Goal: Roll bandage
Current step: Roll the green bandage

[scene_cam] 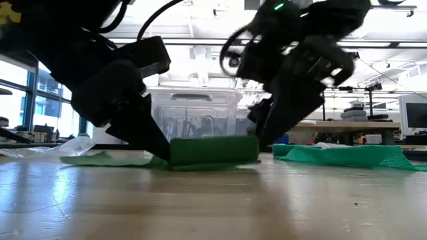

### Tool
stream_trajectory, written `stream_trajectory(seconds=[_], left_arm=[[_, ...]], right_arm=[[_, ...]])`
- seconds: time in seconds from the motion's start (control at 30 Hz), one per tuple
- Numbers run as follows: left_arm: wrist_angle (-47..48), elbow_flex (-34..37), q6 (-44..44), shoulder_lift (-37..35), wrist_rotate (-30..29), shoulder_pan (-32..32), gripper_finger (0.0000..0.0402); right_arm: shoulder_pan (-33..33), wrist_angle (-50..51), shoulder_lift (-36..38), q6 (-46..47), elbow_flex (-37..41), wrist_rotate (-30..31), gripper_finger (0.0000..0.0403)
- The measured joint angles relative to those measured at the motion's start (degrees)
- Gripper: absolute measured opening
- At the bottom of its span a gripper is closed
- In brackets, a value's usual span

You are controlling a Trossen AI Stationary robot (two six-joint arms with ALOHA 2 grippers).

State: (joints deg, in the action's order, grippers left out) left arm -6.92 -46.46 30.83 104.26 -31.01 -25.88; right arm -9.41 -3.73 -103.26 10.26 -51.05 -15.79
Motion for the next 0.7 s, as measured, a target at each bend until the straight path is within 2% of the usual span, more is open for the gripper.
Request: stream_trajectory(seconds=[0.1, 0.2, 0.3, 0.43, 0.53, 0.7], left_arm=[[4.1, -0.1, -0.9, -2.3, -0.2, 0.8, 0.0], [11.0, -0.2, 0.1, -5.6, -0.1, 1.1, 0.0], [14.8, -0.1, 1.4, -8.5, 2.7, 0.8, 0.0], [14.1, -0.2, 2.0, -9.8, 8.3, -0.1, 0.0], [11.0, -0.1, 2.8, -8.9, 8.3, -0.6, 0.0], [6.2, -0.1, 3.1, -4.5, 7.6, 0.2, 0.0]], right_arm=[[-3.1, -8.6, 2.0, 4.9, 5.3, 4.3, 0.0169], [-6.5, -11.8, 2.9, 9.1, 9.2, 10.5, 0.0169], [-9.2, -13.3, 3.0, 11.8, 10.2, 16.6, 0.0169], [-11.6, -14.4, 3.0, 12.6, 10.3, 22.8, 0.0169], [-12.3, -16.5, 3.0, 11.7, 10.3, 26.1, 0.0169], [-12.3, -17.1, 0.6, 12.2, 10.3, 26.5, 0.0169]])
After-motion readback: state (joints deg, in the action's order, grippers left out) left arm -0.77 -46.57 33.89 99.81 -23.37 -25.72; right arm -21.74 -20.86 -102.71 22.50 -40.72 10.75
